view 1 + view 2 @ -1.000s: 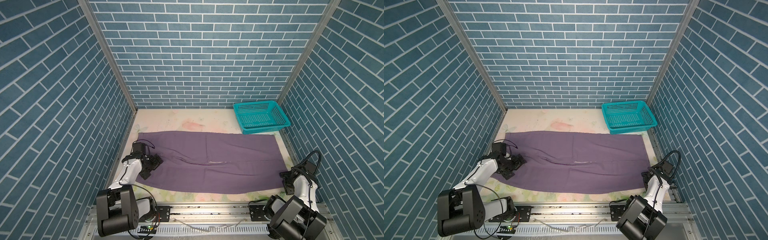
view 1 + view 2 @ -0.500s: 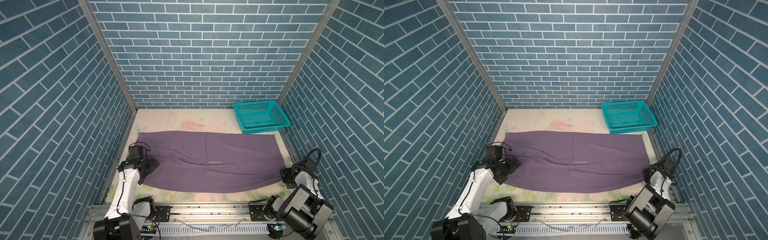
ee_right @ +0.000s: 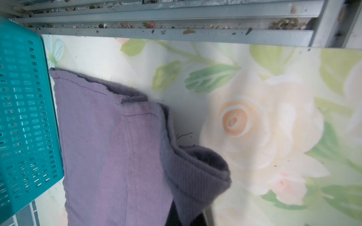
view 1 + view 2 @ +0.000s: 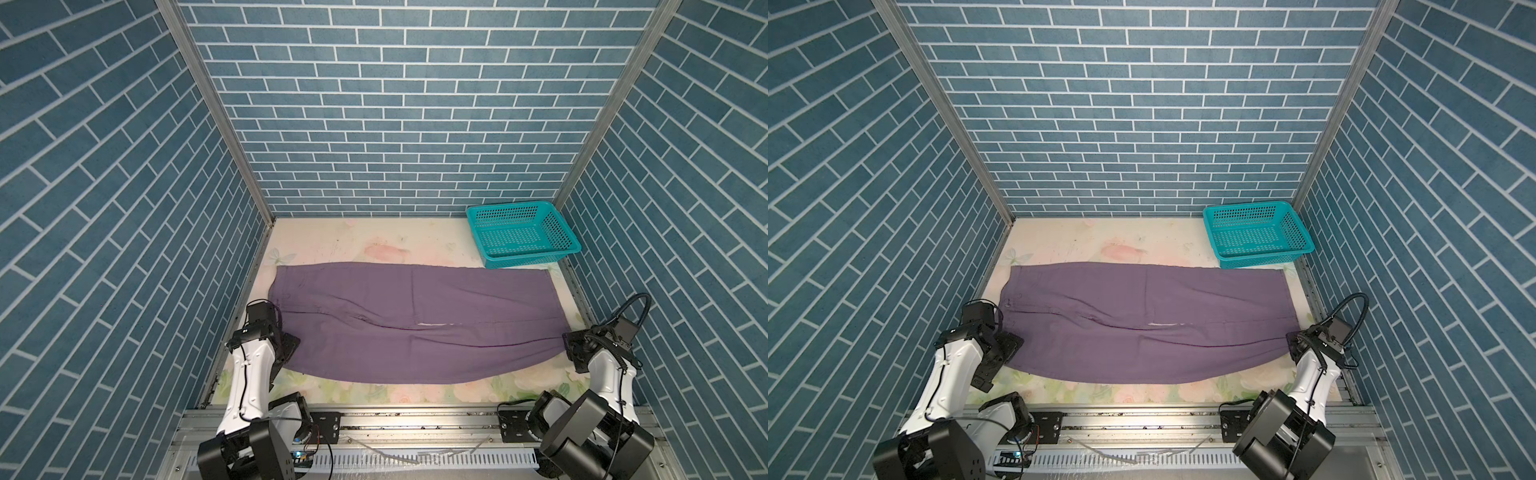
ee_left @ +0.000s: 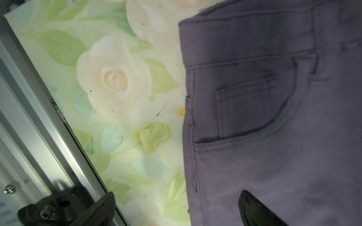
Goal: Fold and stack the trousers
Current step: Fold the trousers at the center of the table.
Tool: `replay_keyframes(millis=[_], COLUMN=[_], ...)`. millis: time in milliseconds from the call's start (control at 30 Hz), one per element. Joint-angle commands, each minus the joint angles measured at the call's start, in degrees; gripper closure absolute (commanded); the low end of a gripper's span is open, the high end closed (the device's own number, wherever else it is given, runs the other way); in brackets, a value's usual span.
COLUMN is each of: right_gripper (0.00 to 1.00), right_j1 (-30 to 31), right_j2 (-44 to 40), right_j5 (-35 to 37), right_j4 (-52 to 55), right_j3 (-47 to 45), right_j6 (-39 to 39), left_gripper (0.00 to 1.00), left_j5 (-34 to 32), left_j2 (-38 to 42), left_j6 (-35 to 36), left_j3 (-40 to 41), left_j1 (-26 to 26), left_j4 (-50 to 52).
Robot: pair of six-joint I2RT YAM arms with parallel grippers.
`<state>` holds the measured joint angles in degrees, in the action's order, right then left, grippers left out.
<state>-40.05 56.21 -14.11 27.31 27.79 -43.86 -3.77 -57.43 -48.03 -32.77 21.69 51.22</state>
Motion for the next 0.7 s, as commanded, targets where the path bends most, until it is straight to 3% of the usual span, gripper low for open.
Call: replay_keyframes(millis=[0,133,267,400,567,633,667], right_gripper=[1.00,1.00,1.00,1.00,1.00,1.00,1.00], right_j1=[-0.2,-0.3,-0.4,-0.8,-0.8,-0.8,-0.8], right_j2=[1.3,1.8,2.0,1.4,0.3,-0.5,-1.0], right_j5=[-1.7,-2.5,-2.6,-2.4,-2.1,-1.4,-1.3], right_j4=[-0.9,-1.9,-1.6,-0.7,1.5,2.1,2.1], right_j3=[1.9,2.1,2.3,3.0,5.4,5.8,5.9], right_j6=[1.6,1.1,1.1,1.1,1.0,0.2,-0.3], left_gripper=[0.01,0.01,0.14,0.40,0.90,1.00,1.00], left_j5=[1.7,-0.1,0.1,-0.7,2.0,2.2,2.2], left_j2=[-1.3,-1.1,-1.1,-3.9,-7.0,-5.6,-4.4], left_j6=[0.8,1.3,2.0,3.2,5.7,6.9,7.2], left_j3=[1.6,2.9,4.8,5.5,2.6,0.1,-1.0], left_j1=[2.4,2.8,3.0,3.8,6.9,7.0,7.0], left_j4=[-6.0,-9.7,-14.7,-18.0,-17.6,-15.2,-13.8])
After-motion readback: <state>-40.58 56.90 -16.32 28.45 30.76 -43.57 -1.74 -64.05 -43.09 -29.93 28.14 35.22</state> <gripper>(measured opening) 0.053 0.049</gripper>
